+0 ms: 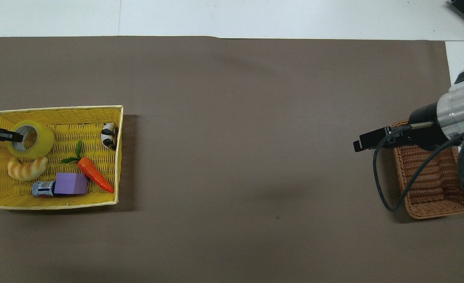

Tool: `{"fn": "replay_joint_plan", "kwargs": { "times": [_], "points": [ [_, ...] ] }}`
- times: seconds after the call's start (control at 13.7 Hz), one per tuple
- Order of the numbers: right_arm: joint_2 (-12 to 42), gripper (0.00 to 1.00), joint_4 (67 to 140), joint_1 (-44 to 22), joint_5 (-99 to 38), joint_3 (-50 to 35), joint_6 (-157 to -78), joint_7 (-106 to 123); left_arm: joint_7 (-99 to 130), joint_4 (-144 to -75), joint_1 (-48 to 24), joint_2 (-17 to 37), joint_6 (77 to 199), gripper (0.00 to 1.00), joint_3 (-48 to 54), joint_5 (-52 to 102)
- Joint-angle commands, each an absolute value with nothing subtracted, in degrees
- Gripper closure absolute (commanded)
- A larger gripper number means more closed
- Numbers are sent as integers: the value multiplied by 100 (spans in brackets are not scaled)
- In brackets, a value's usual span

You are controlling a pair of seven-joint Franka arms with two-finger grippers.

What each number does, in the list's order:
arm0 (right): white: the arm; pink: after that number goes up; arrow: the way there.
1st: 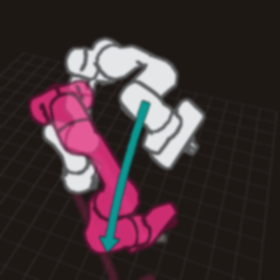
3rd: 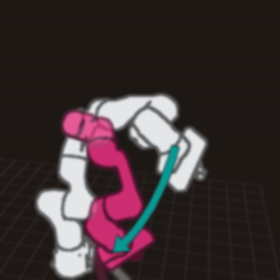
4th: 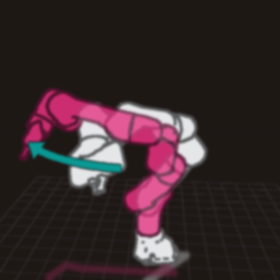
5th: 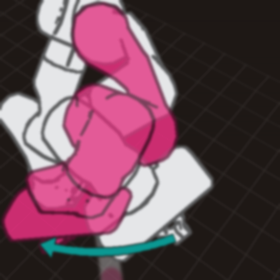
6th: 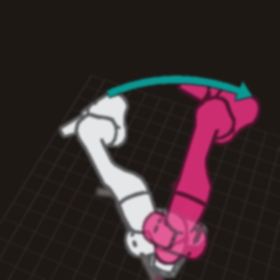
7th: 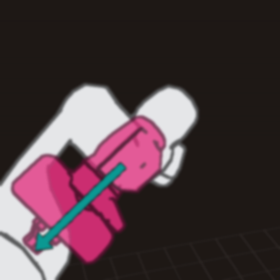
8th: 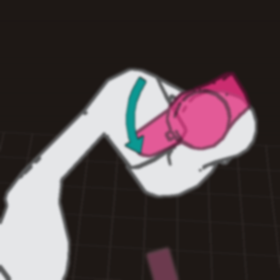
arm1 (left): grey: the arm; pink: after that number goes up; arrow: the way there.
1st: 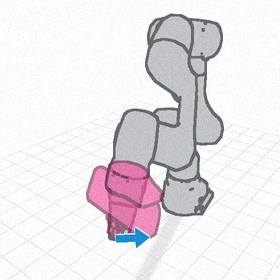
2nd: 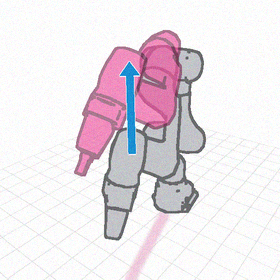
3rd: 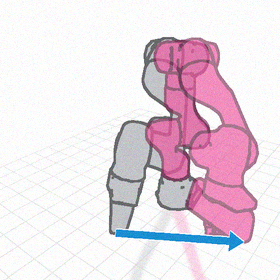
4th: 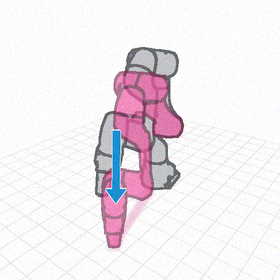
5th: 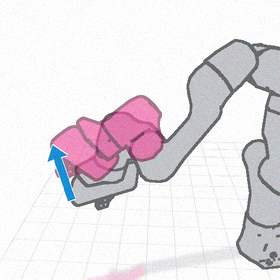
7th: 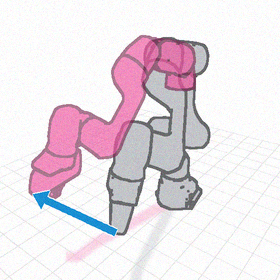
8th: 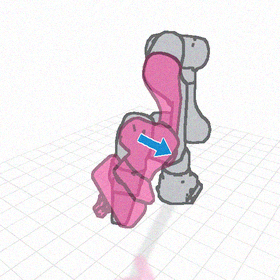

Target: Move tape to another basket

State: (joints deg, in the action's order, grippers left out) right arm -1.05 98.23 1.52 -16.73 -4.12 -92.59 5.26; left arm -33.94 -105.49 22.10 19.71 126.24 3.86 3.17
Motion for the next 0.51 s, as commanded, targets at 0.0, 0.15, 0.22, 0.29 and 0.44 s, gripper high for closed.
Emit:
{"fn": "replay_joint_plan", "kwargs": {
  "times": [0.0,0.15,0.22,0.29,0.44],
  "points": [
    [-211,0,10160,176,-1994,-422,-9623,817,-3411,-10292,2119,1558,12042,100,491,378],
    [-62,0,10169,27,-2406,-413,-9712,896,-3323,-10318,1690,1180,11849,100,492,378],
    [17,0,10160,-26,-2574,-422,-9738,983,-3148,-10327,1531,1056,11752,100,501,378],
    [61,0,10169,-122,-2845,-413,-9790,984,-2868,-10336,1381,976,11707,100,510,378],
    [175,0,10335,-149,-3512,-413,-9817,1106,-2209,-10336,943,949,11672,100,527,378]
  ]
}}
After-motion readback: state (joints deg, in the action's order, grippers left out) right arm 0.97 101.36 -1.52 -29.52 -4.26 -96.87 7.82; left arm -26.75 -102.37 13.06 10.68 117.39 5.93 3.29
